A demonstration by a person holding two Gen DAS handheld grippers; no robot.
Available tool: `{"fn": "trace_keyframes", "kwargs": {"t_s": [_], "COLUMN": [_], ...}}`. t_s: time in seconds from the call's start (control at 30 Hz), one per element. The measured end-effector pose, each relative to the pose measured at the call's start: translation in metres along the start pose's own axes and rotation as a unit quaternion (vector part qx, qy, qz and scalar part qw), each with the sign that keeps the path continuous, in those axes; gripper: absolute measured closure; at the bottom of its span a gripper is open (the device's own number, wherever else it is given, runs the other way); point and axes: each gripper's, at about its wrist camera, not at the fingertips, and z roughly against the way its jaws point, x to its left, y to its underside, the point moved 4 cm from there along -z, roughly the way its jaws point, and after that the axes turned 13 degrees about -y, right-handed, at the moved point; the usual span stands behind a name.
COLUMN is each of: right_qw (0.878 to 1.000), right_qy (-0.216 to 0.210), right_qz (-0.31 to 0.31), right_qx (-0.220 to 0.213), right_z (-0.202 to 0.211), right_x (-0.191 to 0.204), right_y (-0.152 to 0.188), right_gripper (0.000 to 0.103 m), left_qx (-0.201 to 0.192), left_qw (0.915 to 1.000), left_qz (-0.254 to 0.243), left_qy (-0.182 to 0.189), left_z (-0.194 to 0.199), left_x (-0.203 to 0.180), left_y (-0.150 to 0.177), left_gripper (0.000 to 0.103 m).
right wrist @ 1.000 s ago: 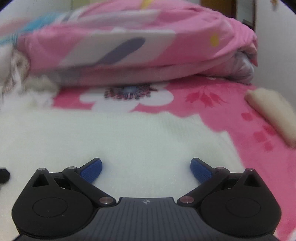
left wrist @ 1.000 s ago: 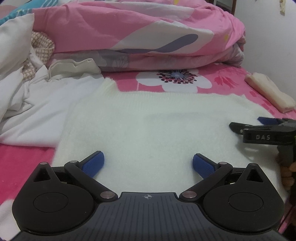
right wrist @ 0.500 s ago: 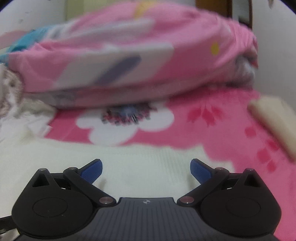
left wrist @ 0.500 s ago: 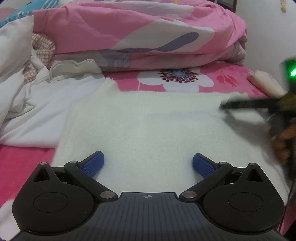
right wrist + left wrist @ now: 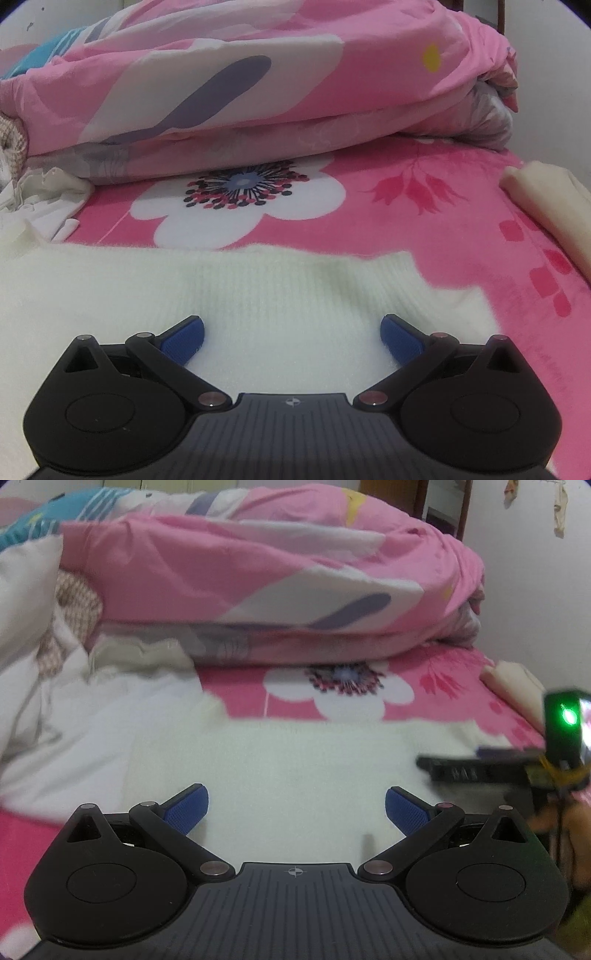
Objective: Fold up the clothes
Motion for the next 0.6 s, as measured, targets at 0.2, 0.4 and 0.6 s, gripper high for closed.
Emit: {"fn": "trace_keyframes", "kwargs": {"t_s": [0.2,0.4,0.6], "right_qw": [1.0,1.0,1.0], "right_qy": [-0.003,-0.007,-0.009], "right_qz": [-0.003,-0.006,-0.009], "right_qx": [-0.007,-0.012,-0.015], "right_z": [0.0,0.0,0.001], "right_x": [-0.001,-0.001,-0.002], "right_y": [0.001,0.001,0.002], "right_gripper": [0.0,0.0,0.0], "left_qx": [0.028,0.04,0.043], "left_qw": [0.9985,0.9946,0.9936], "left_qz": [-0.014,-0.047,-0.056], "left_qy": [-0.045,-0.084,-0.089], "left_z": [-0.05,-0.073,-0.071], "left_x": [0.007,0.003,0.002], "left_y": [-0.012,-0.002,-0.005], "left_gripper": [0.0,0.0,0.0]}}
